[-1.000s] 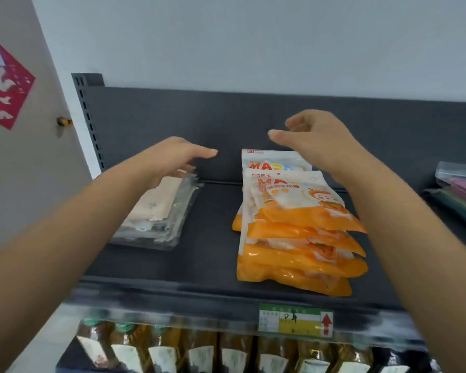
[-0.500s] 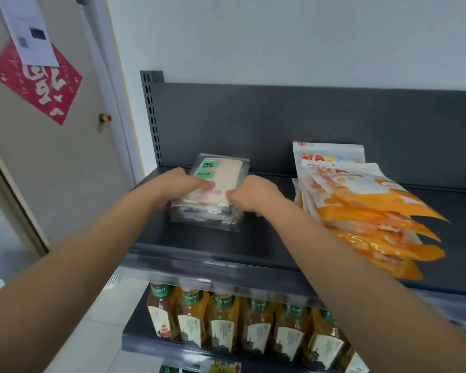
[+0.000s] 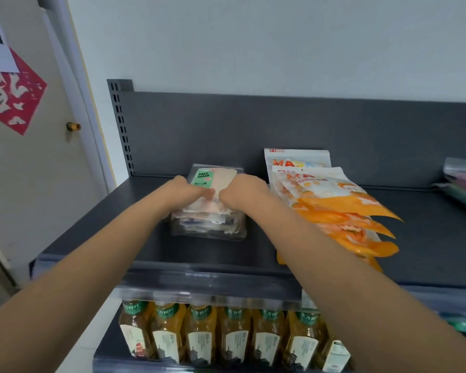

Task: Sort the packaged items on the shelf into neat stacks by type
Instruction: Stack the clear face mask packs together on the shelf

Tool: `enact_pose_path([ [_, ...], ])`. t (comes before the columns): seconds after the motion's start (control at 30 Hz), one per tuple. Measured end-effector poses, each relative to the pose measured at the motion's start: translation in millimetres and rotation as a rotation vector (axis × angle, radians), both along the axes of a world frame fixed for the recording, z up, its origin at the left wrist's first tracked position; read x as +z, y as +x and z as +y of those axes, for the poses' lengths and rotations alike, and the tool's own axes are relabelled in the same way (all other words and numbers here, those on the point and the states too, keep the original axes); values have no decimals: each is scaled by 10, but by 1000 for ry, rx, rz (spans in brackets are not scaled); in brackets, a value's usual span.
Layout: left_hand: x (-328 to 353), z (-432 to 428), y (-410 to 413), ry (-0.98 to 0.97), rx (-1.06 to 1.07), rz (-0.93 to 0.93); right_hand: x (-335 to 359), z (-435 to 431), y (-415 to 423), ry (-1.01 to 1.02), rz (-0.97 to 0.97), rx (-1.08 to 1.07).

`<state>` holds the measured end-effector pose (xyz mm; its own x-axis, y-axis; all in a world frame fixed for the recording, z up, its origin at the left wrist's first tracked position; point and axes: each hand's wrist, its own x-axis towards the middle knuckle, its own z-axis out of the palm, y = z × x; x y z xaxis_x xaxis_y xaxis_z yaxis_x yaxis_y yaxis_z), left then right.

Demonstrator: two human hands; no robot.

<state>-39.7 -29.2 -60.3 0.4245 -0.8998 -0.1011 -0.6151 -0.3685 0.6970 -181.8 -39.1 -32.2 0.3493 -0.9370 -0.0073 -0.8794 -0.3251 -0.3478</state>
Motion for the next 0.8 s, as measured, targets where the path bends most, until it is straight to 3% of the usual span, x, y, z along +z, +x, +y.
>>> enact_pose_path([
  [0.13,300,78,-243,-115,34,-307,318,-34,-243,-182,38,15],
  [0.33,766,61,-1059,-288,-161,-511,759,-255,-1187,-381,-11,-107],
  [0.6,994,-247,-2814,-414,-426,-568,764,-608,-3158,-272,106,-354],
  [0.8,809,-603,-4293,-347,-472,-510,615,-999,-4822,-225,92,-479],
])
